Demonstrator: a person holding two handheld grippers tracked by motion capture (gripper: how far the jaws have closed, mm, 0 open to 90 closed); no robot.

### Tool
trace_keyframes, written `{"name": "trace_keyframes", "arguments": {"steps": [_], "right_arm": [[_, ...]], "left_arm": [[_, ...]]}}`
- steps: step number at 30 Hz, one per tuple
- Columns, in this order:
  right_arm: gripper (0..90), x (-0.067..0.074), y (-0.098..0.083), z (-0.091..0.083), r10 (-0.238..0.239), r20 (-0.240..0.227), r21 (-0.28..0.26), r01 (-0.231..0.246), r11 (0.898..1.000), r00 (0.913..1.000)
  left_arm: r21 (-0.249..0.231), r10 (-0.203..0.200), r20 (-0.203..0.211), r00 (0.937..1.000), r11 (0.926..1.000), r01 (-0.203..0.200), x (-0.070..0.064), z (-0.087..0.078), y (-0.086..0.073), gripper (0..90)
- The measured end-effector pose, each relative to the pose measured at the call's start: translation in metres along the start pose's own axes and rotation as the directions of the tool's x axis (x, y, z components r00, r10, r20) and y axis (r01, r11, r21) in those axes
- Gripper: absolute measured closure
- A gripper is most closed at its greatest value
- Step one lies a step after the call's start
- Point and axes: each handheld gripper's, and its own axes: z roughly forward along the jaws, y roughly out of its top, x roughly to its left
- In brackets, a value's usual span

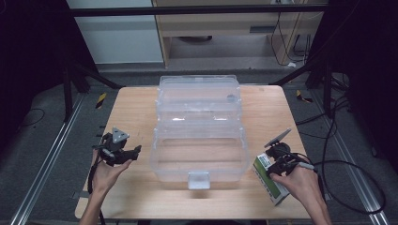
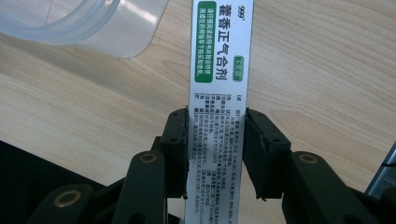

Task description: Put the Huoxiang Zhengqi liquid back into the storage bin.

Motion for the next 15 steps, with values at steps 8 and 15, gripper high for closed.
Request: {"name": "trace_keyframes", "arguments": {"steps": [8, 15], "right_arm": [[61.6, 0.0004, -0.0006, 0.0021, -0.005, 0.002, -0.002, 0.005, 1.0, 1.0], [62.2, 0.0003, 0.0008, 0.0061, -0.006, 0.002, 0.013, 0.006, 1.0, 1.0]], "left_arm": [[0.003, 0.003, 0.002, 1.0, 1.0, -0.003, -0.0004, 0.0006, 0.0, 35.0], [0.0, 0.001, 0.001, 1.0, 1.0, -0.001, 0.0, 0.0, -0.0001, 35.0]]}}
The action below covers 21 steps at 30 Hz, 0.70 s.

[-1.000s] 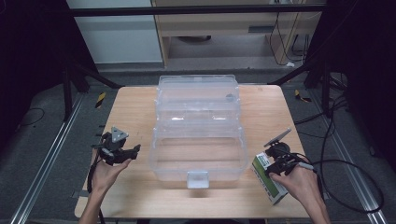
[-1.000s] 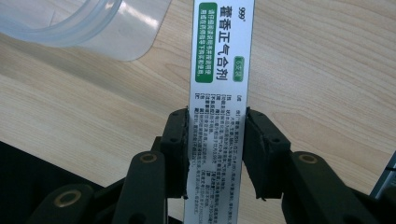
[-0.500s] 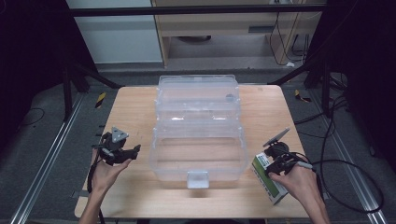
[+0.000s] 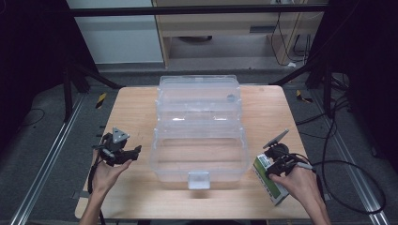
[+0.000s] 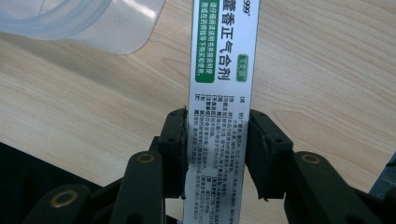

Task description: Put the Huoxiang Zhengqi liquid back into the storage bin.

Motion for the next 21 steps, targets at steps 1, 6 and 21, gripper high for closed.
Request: {"name": "trace_keyframes", "arguments": {"steps": [1, 6, 21], "right_arm": [[63.0, 0.0, 0.0, 0.0, 0.004, -0.002, -0.004, -0.004, 1.0, 1.0], [64.0, 0.0, -0.001, -0.001, -0.005, 0.001, -0.006, 0.005, 1.0, 1.0], [64.0, -0.004, -0.002, -0.017, -0.036, -0.01, -0.039, 0.035, 0.999, 0.9993]], "left_arm": [[0.0, 0.0, 0.0, 1.0, 1.0, 0.0, 0.0, 0.0, 0.0, 35.0], [0.002, 0.002, 0.0, 1.0, 1.0, -0.002, 0.0, 0.0, 0.0, 35.0], [0.001, -0.001, 0.0, 1.0, 1.0, 0.001, 0.0, 0.0, 0.0, 35.0]]}}
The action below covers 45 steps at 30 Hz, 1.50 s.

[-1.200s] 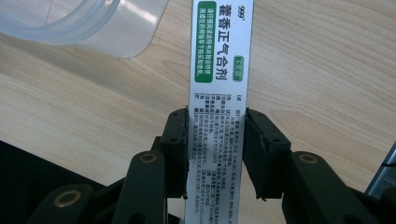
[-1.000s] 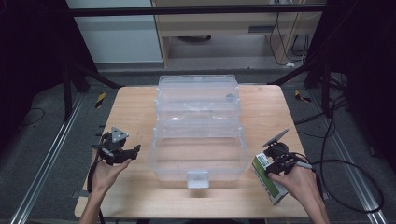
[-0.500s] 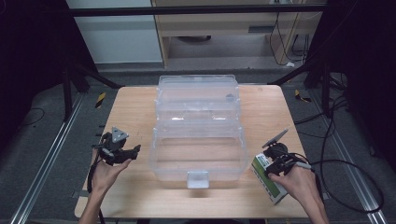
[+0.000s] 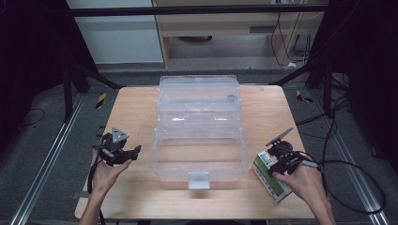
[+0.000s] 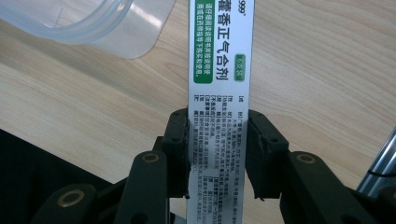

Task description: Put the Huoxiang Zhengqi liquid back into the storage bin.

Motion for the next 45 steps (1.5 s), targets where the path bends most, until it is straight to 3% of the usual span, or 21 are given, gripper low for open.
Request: {"name": "trace_keyframes", "arguments": {"steps": [9, 17, 27, 45], "right_arm": [[64.0, -0.007, 0.004, -0.02, -0.014, 0.006, -0.029, 0.014, 0.999, 0.9999], [64.0, -0.01, 0.011, -0.039, -0.057, 0.009, -0.071, 0.057, 0.996, 0.9984], [64.0, -0.014, 0.026, -0.059, -0.1, -0.007, -0.064, 0.099, 0.993, 0.995], [64.0, -0.01, 0.043, -0.101, -0.219, -0.023, -0.111, 0.215, 0.97, 0.9755]], "left_arm": [[0.001, 0.001, -0.001, 1.0, 1.0, -0.001, 0.0, 0.0, 0.0, 35.0], [0.002, 0.0, 0.0, 1.0, 1.0, 0.0, 0.0, 0.001, 0.0, 35.0], [0.006, 0.002, 0.001, 1.0, 1.0, -0.002, 0.0, 0.002, 0.0, 35.0], [0.011, 0.002, 0.002, 1.0, 0.9999, -0.002, 0.0, 0.002, -0.001, 35.0]]}}
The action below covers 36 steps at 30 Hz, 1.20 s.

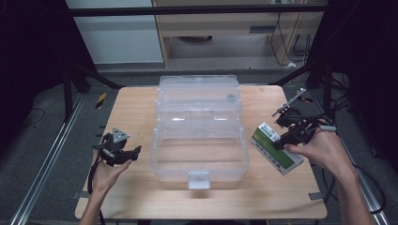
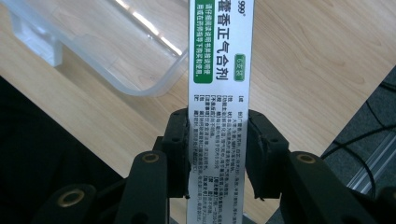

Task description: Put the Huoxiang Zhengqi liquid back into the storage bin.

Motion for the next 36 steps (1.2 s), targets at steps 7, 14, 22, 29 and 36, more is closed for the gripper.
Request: {"name": "trace_keyframes", "arguments": {"steps": [7, 14, 22, 29, 36], "right_arm": [[64.0, 0.009, 0.01, -0.01, -0.094, -0.028, -0.027, 0.093, 0.995, 0.9952], [64.0, 0.018, 0.022, -0.008, -0.2, -0.046, -0.042, 0.198, 0.979, 0.9787], [64.0, 0.024, 0.036, -0.008, -0.267, -0.064, -0.044, 0.265, 0.963, 0.9615], [64.1, 0.031, 0.05, -0.009, -0.339, -0.088, -0.034, 0.337, 0.941, 0.9367], [64.2, 0.038, 0.063, -0.007, -0.387, -0.096, -0.012, 0.387, 0.922, 0.9173]], "left_arm": [[0.001, 0.002, 0.001, 1.0, 1.0, -0.002, 0.0, 0.0, 0.0, 34.9], [-0.001, -0.001, 0.0, 1.0, 1.0, 0.001, 0.001, 0.0, 0.0, 34.9], [0.001, -0.001, -0.001, 1.0, 1.0, 0.001, 0.001, 0.0, 0.0, 34.8], [0.0, -0.001, -0.001, 1.0, 1.0, 0.001, 0.001, 0.0, -0.001, 34.8], [0.001, -0.002, 0.0, 1.0, 1.0, 0.002, 0.002, 0.001, -0.001, 34.8]]}}
